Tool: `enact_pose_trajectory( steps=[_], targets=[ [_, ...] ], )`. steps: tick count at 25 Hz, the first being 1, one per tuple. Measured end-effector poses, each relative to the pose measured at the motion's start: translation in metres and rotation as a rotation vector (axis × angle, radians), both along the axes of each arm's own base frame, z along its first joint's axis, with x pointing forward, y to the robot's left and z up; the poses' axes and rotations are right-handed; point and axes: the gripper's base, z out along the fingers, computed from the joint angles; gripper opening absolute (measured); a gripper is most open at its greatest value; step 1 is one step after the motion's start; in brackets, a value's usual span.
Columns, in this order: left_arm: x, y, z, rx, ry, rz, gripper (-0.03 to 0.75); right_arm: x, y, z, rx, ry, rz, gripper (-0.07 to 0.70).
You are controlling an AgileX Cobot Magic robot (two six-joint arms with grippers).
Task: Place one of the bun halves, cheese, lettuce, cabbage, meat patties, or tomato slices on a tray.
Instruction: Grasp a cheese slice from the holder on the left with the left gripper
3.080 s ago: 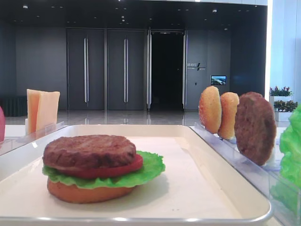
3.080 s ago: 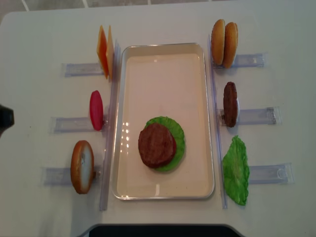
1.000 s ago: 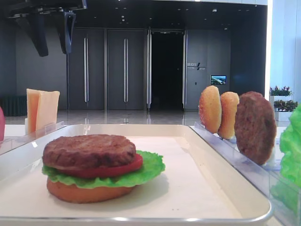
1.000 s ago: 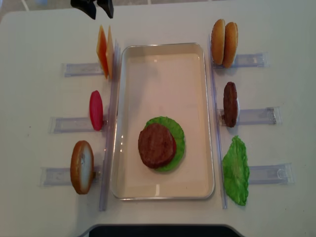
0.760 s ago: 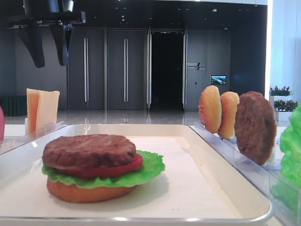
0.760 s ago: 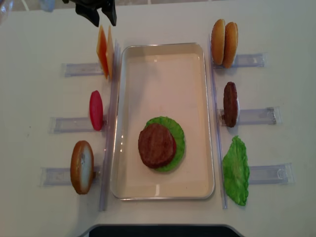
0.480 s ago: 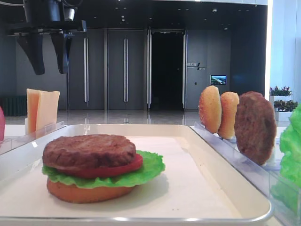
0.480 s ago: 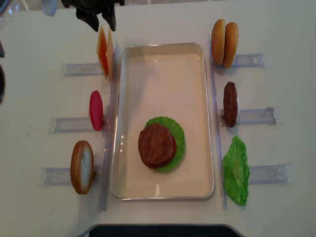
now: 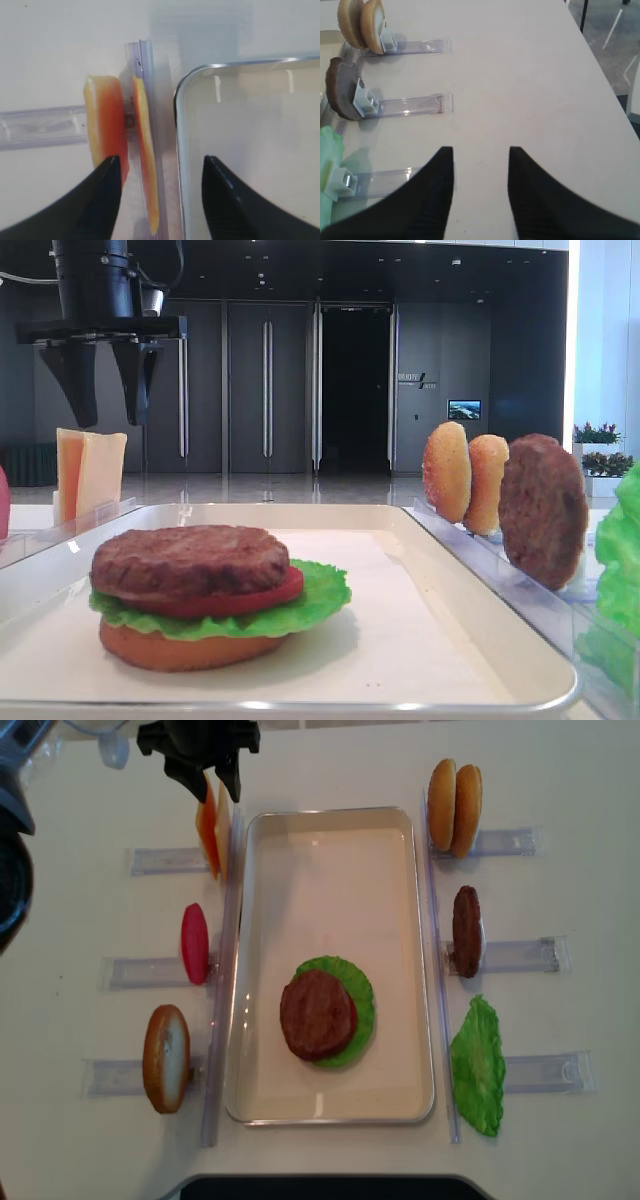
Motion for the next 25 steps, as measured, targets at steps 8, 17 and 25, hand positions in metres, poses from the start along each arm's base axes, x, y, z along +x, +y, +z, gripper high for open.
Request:
enact_pose_trajectory(
  steps=[8,17,25],
  targets=[
    [0.005,-0.001,-0.012,0.003,0.010,-0.001,0.401,0.000,0.000,0.000,0.000,0.000,0.000,0.286],
    [0.008,-0.002,-0.021,0.013,0.009,-0.004,0.401,0.000,0.000,0.000,0.000,0.000,0.000,0.286],
    [0.011,-0.002,-0.033,0.025,0.032,-0.005,0.401,0.000,0.000,0.000,0.000,0.000,0.000,0.286]
  ],
)
